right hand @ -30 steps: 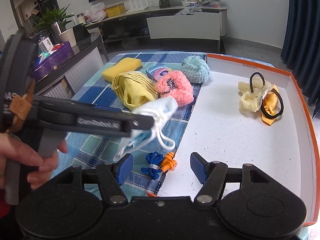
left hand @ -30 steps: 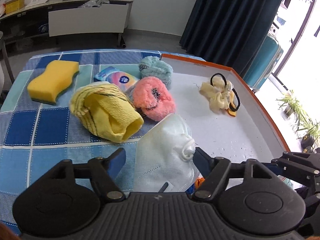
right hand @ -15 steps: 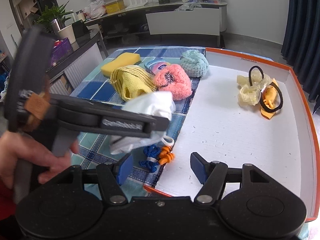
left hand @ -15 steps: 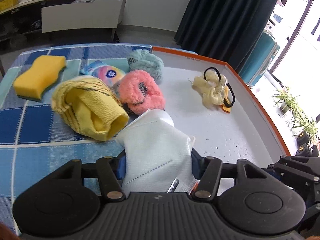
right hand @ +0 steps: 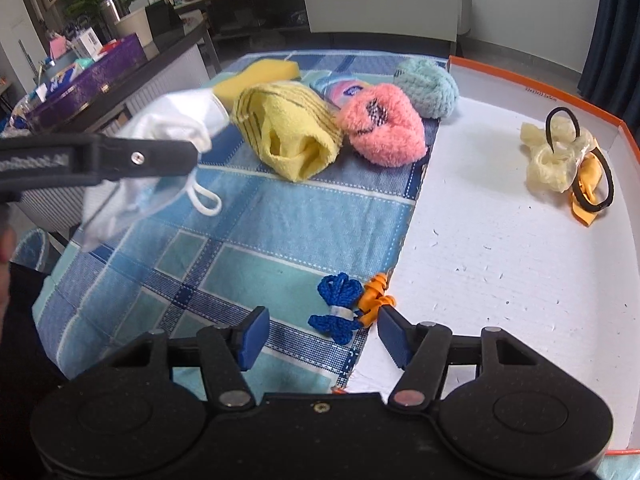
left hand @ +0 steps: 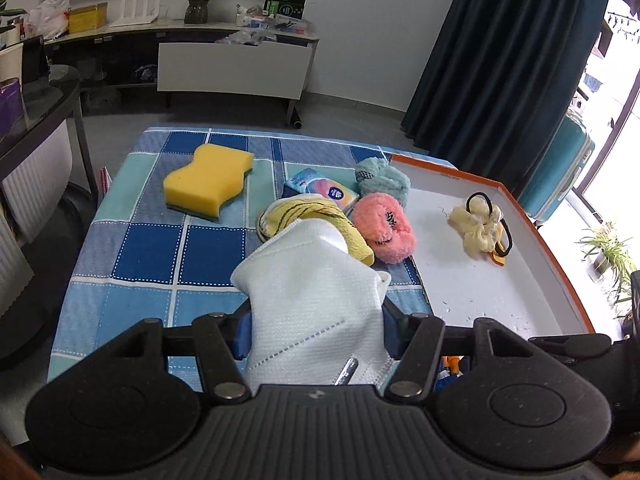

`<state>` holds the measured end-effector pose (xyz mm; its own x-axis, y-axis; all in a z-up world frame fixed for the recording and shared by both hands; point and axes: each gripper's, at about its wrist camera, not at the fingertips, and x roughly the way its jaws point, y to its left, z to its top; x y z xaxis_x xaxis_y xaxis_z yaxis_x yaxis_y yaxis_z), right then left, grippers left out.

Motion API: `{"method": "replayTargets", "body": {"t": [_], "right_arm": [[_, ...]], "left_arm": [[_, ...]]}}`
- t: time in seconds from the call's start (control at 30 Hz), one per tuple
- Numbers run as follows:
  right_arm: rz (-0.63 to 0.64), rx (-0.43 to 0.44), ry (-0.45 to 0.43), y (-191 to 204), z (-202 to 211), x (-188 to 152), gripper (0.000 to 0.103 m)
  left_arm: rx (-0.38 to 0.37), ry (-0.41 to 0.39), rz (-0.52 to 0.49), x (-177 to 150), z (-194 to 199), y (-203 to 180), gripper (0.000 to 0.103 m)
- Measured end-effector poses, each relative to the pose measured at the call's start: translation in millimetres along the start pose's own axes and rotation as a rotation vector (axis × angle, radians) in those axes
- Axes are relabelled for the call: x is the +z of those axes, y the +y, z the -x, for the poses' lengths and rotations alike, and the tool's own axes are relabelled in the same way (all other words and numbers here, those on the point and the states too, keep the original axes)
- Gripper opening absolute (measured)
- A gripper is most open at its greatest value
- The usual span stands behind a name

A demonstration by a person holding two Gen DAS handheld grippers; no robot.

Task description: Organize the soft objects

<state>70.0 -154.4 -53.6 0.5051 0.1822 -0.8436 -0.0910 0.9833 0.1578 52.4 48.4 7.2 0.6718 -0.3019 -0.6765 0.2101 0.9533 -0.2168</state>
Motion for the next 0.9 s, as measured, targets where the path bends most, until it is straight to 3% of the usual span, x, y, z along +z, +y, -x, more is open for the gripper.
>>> {"method": "replayTargets", "body": {"t": [0.07, 0.13, 0.23, 0.3, 0.53, 0.9], "right_arm": [[0.004, 0.002, -0.003, 0, -2, 0, 0.073], [0.003, -0.007, -0.007, 0, -1, 1, 0.066], [0.009, -0.033, -0.006, -2, 0, 2, 0.039], [0.006, -0.032, -0.016, -4, 3, 1, 0.01], [0.042, -0.026, -0.083, 5, 21, 7, 0.01], [-0.011, -0.033, -0.224, -8, 66, 26, 0.01]], "left_arm": [[-0.003, 0.0, 0.004, -1, 0, 1, 0.06], [-0.008, 0.0, 0.006, -2, -1, 1, 0.06], [-0.017, -0.003, 0.011, -3, 0, 2, 0.06], [-0.017, -0.004, 0.012, -4, 0, 3, 0.06], [-0.013, -0.01, 0.016, -4, 4, 3, 0.06], [-0.004, -0.034, 0.018, 1, 11, -5, 0.06]]}}
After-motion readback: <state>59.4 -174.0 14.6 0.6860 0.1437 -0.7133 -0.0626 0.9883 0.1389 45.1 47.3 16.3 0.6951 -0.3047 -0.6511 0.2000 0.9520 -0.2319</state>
